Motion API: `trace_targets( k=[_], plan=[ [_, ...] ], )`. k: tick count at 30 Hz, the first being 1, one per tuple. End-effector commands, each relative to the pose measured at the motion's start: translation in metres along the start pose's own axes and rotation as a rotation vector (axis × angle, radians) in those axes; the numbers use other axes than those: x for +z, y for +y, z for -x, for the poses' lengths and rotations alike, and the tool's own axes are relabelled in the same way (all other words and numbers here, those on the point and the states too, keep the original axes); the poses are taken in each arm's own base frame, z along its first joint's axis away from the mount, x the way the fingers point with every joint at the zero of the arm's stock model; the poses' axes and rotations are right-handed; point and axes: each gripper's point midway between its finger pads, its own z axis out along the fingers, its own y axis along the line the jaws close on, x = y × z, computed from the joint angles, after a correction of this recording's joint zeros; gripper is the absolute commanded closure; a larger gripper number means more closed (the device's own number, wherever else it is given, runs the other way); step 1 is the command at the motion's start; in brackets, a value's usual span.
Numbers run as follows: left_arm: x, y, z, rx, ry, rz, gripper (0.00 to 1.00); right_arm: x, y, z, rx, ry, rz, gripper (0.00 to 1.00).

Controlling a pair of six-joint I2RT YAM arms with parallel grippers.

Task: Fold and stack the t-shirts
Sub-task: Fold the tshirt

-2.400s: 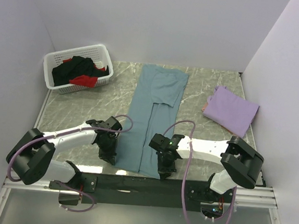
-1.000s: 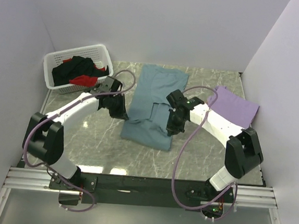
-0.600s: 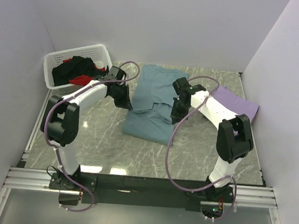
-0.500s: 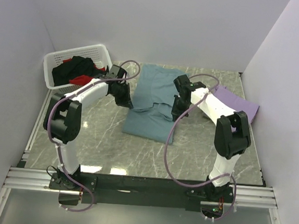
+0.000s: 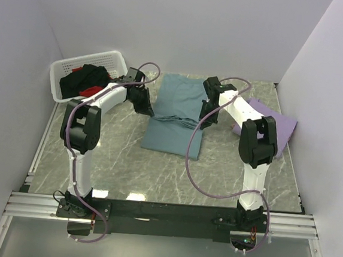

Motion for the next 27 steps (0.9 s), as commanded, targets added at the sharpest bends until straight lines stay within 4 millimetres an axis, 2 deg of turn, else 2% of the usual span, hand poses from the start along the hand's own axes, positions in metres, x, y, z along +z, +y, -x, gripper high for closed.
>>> trace_targets(
  k=[1,4,6,7,8,9,10,11,12,13,16,18,19,20,21,22,23,25,26,27],
  plan=[
    [-0.006,-0.008,0.021,0.010,-0.035,-0.049,1.00,-0.004,0.001,0.017,-0.016,-0.022,0.010,1.00],
    [-0.002,-0.010,0.025,0.012,-0.035,-0.072,0.97,0.001,0.002,0.023,-0.004,-0.013,0.020,1.00],
    [-0.001,-0.011,0.030,0.011,-0.039,-0.082,0.81,0.002,0.002,0.028,0.000,-0.017,0.030,1.00],
    [0.000,-0.011,0.032,0.010,-0.040,-0.088,0.62,0.001,0.002,0.029,0.002,-0.021,0.035,1.00],
    [-0.002,-0.013,0.036,0.015,-0.052,-0.094,0.53,-0.001,0.001,0.033,0.011,-0.023,0.043,0.75],
    [-0.003,-0.013,0.038,0.021,-0.058,-0.096,0.47,-0.002,0.002,0.034,0.015,-0.026,0.047,0.62],
    [-0.007,-0.016,0.042,0.030,-0.071,-0.101,0.40,-0.004,0.002,0.036,0.020,-0.032,0.055,0.54],
    [-0.010,-0.017,0.045,0.036,-0.082,-0.101,0.37,-0.009,0.003,0.039,0.020,-0.045,0.068,0.44],
    [-0.012,-0.018,0.046,0.049,-0.088,-0.100,0.35,-0.012,0.004,0.040,0.022,-0.051,0.079,0.40],
    [-0.018,-0.021,0.047,0.060,-0.100,-0.105,0.32,-0.016,0.006,0.041,0.020,-0.058,0.089,0.39],
    [-0.021,-0.012,0.036,0.072,-0.091,-0.086,0.31,-0.033,0.009,0.039,0.013,-0.088,0.123,0.36],
    [-0.021,-0.006,0.028,0.079,-0.079,-0.076,0.31,-0.030,0.007,0.029,0.015,-0.076,0.131,0.36],
    [-0.025,-0.006,0.023,0.085,-0.079,-0.076,0.31,-0.038,0.008,0.025,0.014,-0.086,0.151,0.36],
    [-0.021,0.004,0.011,0.075,-0.051,-0.061,0.31,-0.031,0.003,0.011,0.018,-0.054,0.146,0.36],
    [-0.026,0.002,0.008,0.089,-0.059,-0.068,0.32,-0.030,0.003,0.008,0.022,-0.055,0.158,0.37],
    [-0.023,0.012,-0.005,0.077,-0.034,-0.054,0.33,-0.035,0.006,0.001,0.017,-0.058,0.183,0.38],
    [-0.023,0.014,-0.010,0.079,-0.030,-0.051,0.33,-0.028,0.001,-0.014,0.020,-0.025,0.175,0.42],
    [-0.027,0.021,-0.022,0.080,-0.026,-0.038,0.33,-0.031,0.006,-0.028,0.002,-0.028,0.197,0.47],
    [-0.028,0.024,-0.026,0.078,-0.023,-0.032,0.33,-0.024,0.004,-0.043,-0.003,0.005,0.192,0.48],
    [-0.032,0.025,-0.029,0.086,-0.029,-0.029,0.33,-0.023,0.005,-0.050,-0.004,0.009,0.198,0.49]
  ],
)
